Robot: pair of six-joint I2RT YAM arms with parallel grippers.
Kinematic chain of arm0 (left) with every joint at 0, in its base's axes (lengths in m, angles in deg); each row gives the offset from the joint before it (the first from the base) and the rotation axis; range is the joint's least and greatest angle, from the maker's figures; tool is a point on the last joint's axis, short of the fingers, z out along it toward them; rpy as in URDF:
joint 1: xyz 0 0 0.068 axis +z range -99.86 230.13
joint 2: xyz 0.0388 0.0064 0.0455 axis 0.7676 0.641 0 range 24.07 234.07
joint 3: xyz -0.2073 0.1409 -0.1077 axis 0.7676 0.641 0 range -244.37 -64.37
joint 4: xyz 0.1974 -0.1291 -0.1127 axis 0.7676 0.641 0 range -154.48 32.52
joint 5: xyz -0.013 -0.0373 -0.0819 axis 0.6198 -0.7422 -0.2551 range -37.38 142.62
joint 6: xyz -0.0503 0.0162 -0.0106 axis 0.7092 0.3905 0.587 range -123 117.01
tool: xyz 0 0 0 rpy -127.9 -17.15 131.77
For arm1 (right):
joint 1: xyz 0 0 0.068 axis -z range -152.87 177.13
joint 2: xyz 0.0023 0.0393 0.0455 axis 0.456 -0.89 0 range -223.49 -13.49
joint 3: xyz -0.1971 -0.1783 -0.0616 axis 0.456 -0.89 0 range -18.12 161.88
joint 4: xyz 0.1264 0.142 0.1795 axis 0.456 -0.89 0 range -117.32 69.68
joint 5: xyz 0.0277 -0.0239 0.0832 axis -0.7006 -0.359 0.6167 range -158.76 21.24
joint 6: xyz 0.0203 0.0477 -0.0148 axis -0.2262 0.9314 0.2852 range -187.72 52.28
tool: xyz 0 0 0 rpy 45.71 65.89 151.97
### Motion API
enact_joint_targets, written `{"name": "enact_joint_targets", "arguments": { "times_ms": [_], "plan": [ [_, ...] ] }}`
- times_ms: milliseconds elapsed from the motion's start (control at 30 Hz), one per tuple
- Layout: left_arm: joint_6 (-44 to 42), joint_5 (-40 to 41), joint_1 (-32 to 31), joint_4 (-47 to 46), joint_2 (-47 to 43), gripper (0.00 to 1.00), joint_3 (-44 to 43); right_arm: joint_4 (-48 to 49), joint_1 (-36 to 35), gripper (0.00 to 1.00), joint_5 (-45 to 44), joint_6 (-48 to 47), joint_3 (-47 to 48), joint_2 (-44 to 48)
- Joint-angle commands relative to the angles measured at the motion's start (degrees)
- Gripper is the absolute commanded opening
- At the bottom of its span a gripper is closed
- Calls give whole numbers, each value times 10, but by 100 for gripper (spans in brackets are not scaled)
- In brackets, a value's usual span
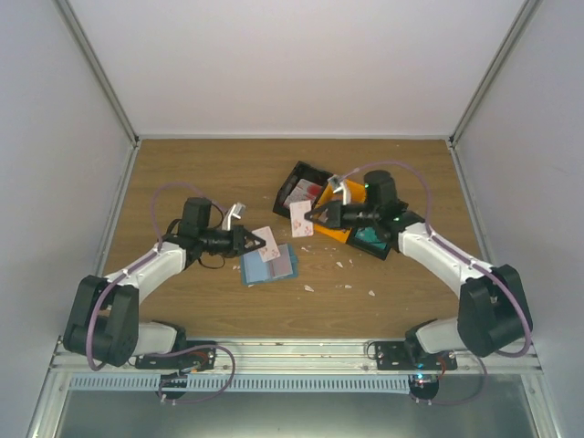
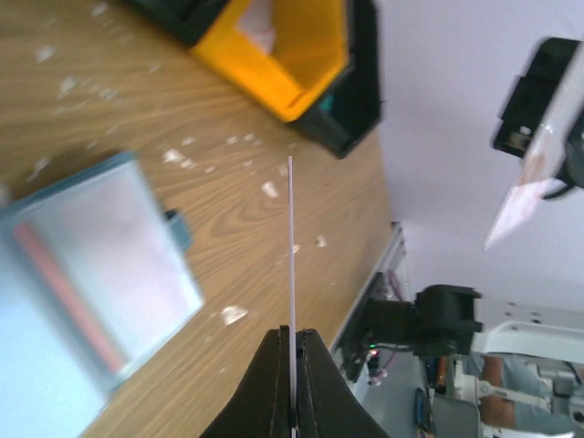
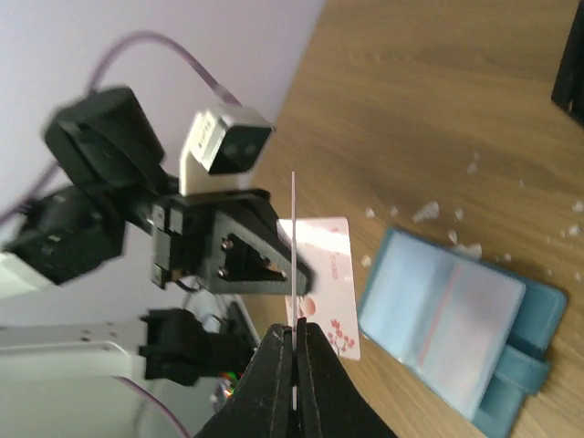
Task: Put the credit cards into the card holder
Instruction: Insert the credit card into the card holder.
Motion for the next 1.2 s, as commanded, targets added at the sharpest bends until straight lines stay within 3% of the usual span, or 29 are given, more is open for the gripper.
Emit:
{"name": "enact_joint_targets", "arguments": {
  "times_ms": [0, 200, 433, 567, 1167],
  "plan": [
    [-45, 71, 4, 79, 4, 0, 19, -97, -67, 1, -100, -100, 13, -29],
    [-45, 84, 3, 75, 47, 0, 25, -116, -131, 0, -185, -121, 40, -111],
    [-45, 75, 4, 54, 93, 0, 22, -129, -153, 1, -189, -113, 75, -200],
    [-63, 95, 5, 77, 103, 0, 17, -148, -152, 1, -238, -97, 72, -215],
    [-43, 62, 5, 28, 168, 0, 9, -180, -147, 1, -299, -72, 50, -247]
  ]
}}
